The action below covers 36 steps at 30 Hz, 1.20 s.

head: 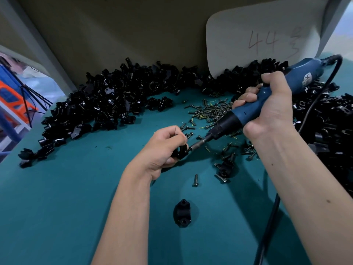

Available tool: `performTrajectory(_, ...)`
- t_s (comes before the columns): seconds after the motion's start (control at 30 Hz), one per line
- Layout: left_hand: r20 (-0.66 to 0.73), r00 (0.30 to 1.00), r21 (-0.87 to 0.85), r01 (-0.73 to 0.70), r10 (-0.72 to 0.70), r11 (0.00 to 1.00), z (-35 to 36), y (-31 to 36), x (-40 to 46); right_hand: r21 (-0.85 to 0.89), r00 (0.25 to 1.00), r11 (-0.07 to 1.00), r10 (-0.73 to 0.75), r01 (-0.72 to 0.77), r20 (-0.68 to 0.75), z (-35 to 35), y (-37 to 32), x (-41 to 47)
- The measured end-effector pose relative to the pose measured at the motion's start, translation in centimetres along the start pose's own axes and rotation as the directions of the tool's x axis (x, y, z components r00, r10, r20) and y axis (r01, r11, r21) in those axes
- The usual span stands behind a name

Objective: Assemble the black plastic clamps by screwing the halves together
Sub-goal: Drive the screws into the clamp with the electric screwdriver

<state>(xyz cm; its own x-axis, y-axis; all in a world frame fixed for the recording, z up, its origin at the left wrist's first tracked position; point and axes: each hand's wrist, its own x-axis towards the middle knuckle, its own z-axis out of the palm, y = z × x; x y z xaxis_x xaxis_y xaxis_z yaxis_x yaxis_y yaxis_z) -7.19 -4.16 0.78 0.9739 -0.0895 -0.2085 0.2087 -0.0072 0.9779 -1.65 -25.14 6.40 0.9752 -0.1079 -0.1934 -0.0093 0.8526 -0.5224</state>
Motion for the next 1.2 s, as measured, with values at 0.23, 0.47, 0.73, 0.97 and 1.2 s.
performTrajectory(0.23, 0.002, 1.000, 0.010, -0.008, 0.008, 1.000, 0.0, -0.1, 0.0, -0.021, 1.000, 1.000, -0.016, 0.016, 0.008, 0.0, 0.1, -0.2)
performTrajectory(0.47, -0.020, 1.000, 0.034, -0.002, 0.003, 0.999, 0.3, -0.1, 0.0, -0.038, 0.999, 0.998, -0.050, 0.050, 0.013, -0.1, 0.2, 0.1)
performTrajectory(0.73, -0.056, 0.998, 0.061, 0.004, -0.001, 0.998, 0.5, -0.1, 0.0, -0.057, 0.999, 0.997, -0.053, 0.053, 0.004, -0.3, 0.4, 0.1)
performTrajectory(0.97, -0.098, 0.995, 0.076, 0.041, -0.033, 0.996, 0.3, 0.0, 0.1, 0.161, 0.993, 0.984, 0.064, -0.079, 0.095, -1.1, -0.1, 0.1)
performTrajectory(1.2, -0.111, 0.993, 0.061, 0.051, -0.044, 0.997, 0.1, 0.0, 0.1, 0.209, 0.988, 0.969, 0.108, -0.130, 0.112, -1.3, -0.4, 0.1)
